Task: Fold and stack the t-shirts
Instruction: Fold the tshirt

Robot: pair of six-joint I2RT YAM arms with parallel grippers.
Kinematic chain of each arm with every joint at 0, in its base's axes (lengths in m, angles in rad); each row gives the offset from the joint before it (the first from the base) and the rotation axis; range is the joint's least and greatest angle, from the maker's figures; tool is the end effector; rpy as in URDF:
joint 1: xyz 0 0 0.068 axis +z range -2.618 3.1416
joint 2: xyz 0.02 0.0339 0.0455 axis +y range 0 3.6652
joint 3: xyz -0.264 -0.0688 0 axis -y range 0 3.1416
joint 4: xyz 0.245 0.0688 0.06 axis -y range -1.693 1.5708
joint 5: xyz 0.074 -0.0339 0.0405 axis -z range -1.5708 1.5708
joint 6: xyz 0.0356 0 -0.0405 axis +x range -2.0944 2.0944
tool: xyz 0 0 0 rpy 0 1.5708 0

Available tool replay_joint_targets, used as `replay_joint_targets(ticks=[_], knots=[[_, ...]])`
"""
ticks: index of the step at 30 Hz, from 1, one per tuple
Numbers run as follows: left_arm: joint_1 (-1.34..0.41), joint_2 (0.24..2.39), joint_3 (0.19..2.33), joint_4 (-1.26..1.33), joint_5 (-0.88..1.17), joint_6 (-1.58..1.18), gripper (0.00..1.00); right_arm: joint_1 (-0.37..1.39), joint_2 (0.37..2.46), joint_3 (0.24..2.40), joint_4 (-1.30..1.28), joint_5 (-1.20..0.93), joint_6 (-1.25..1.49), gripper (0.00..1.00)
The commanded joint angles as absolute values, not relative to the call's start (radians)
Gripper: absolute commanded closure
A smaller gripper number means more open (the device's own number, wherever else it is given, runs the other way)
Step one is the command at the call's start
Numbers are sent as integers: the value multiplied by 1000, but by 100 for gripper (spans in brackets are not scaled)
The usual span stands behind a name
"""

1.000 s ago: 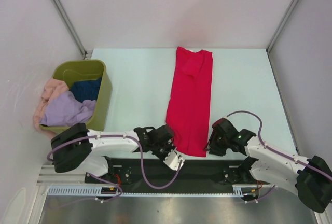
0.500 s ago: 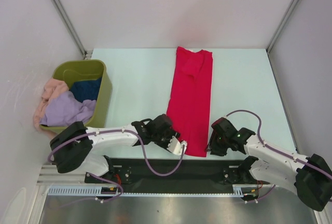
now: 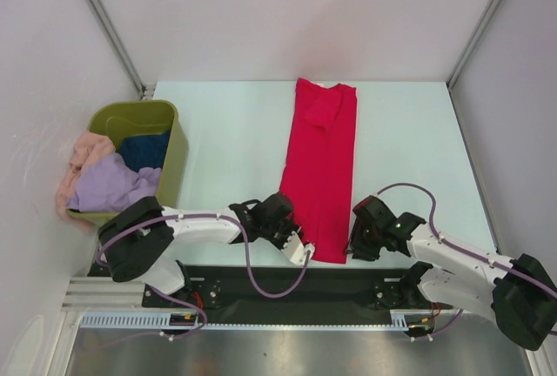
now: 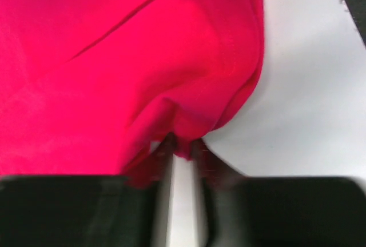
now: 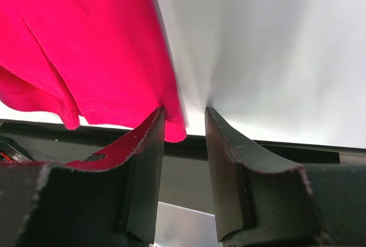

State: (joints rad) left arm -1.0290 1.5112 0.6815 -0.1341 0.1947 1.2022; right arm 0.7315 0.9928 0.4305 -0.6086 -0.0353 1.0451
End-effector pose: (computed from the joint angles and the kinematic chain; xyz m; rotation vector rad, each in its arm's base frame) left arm 0.1365 -0.2401 0.1473 2.2934 1.0369 -0.1766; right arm 0.1165 0.1063 0.1538 0.4391 2.8433 0.4845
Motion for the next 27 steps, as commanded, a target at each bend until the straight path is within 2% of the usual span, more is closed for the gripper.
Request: replay_joint_targets(ticks=[1, 3, 13, 14, 15, 16, 18, 22, 27], knots=[[-1025, 1525, 690, -150, 222, 1238, 85, 736, 1009, 437, -617, -14, 1026, 60], [-1026, 1516, 686, -191, 235, 1220, 100, 736, 1012, 437, -609, -18, 1028, 61], [-1091, 1402, 680, -514, 416, 948, 100, 736, 1022, 439, -609, -26, 1005, 60], [-1095, 1404, 680, -515, 425, 942, 99, 736, 1023, 439, -611, -28, 1000, 60], [-1097, 1413, 680, -502, 420, 924, 79, 736, 1026, 443, -611, -28, 991, 60], [-1097, 1419, 689, -496, 414, 917, 67, 736, 1026, 446, -617, -28, 988, 60], [-1097, 1431, 706, -494, 390, 904, 56, 736, 1026, 452, -638, -26, 982, 60], [-1095, 1410, 744, -564, 361, 923, 57, 738, 988, 456, -684, -26, 999, 59], [-1059, 1232, 716, -580, 368, 1040, 58, 739, 957, 442, -704, -34, 1020, 59]])
